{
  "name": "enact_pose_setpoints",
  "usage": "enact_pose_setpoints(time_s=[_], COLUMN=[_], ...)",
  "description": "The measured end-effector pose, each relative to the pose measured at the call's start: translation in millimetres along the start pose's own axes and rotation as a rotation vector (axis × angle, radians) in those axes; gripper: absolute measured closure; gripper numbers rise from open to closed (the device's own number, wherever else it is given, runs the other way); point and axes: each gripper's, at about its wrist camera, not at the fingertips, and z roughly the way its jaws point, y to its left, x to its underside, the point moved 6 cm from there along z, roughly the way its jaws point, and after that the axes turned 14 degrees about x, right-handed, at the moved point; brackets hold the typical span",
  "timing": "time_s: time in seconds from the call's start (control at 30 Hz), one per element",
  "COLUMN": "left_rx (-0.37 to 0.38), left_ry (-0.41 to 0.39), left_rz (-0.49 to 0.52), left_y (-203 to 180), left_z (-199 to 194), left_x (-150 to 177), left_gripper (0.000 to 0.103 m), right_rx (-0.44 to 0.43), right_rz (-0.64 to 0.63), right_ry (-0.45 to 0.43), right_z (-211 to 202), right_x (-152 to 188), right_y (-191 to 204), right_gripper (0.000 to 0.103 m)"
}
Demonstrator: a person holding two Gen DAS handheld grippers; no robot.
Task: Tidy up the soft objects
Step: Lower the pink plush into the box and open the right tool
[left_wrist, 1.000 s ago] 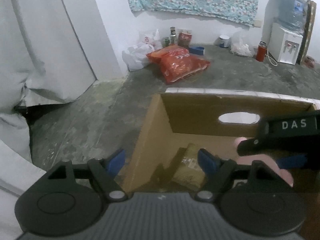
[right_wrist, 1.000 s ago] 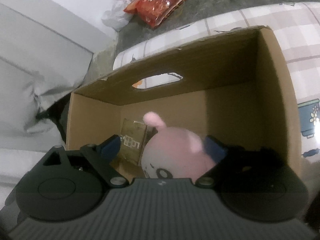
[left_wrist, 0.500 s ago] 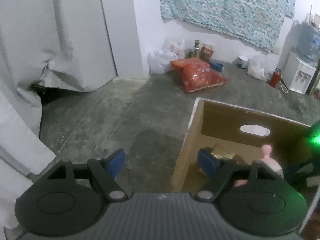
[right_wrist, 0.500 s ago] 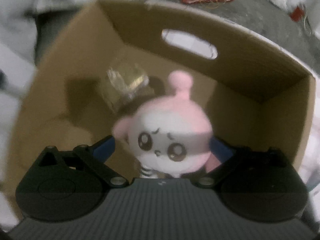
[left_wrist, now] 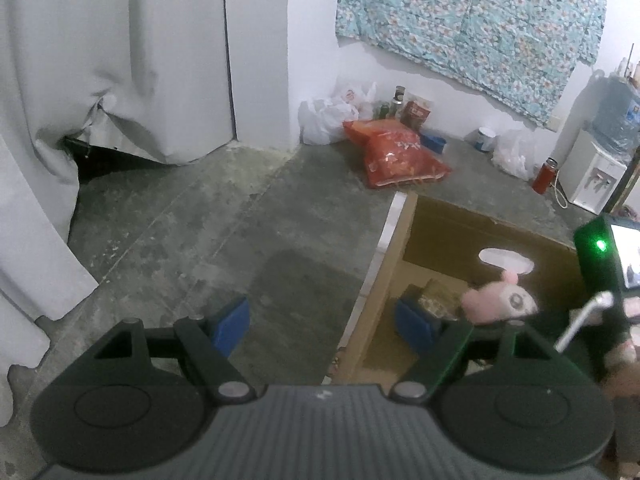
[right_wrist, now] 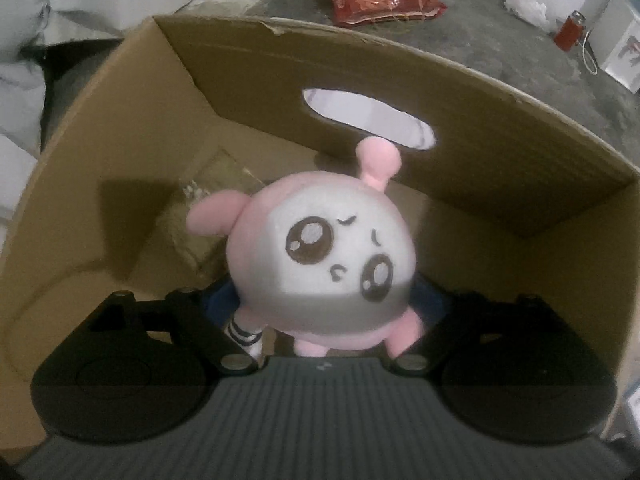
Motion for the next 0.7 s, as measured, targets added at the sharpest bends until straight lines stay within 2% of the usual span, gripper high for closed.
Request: enact_pose_setpoints(time_s=[0.23, 0.33, 0.37, 0.5, 0.57, 0.7], left_rx=[0.013, 0.018, 0.020, 0.020, 0.029, 0.057], left_ry=[0.002, 0.001, -0.003, -0.027, -0.035, -0.061], left_rz=[-0.002, -0.001, 0.000, 0.001, -0.006, -0.006], left_y=[-9, -14, -15, -22, -28, -44], left_z=[-3, -10, -13, -27, -35, -58], left_x=[5, 9, 9, 10, 11, 14], left_gripper=[0.022, 0.021, 0.017, 0.014, 0.014, 0.014], right_rx=[-0.037, -0.101, -0.137, -0.124, -0.105, -0.101], right_rz=[0.065, 0.099, 0.107, 0.091, 0.091, 0.094], right_ry=[-0.049, -0.091, -0.090, -0.083, -0.100, -0.208], right_z=[5, 6, 8, 2, -11, -62], right_x=[-8, -10, -9, -7, -7, -6], right_y=[12, 11, 12, 8, -1, -28], right_gripper=[0.011, 0.011, 0.011, 0.010, 0.008, 0.006])
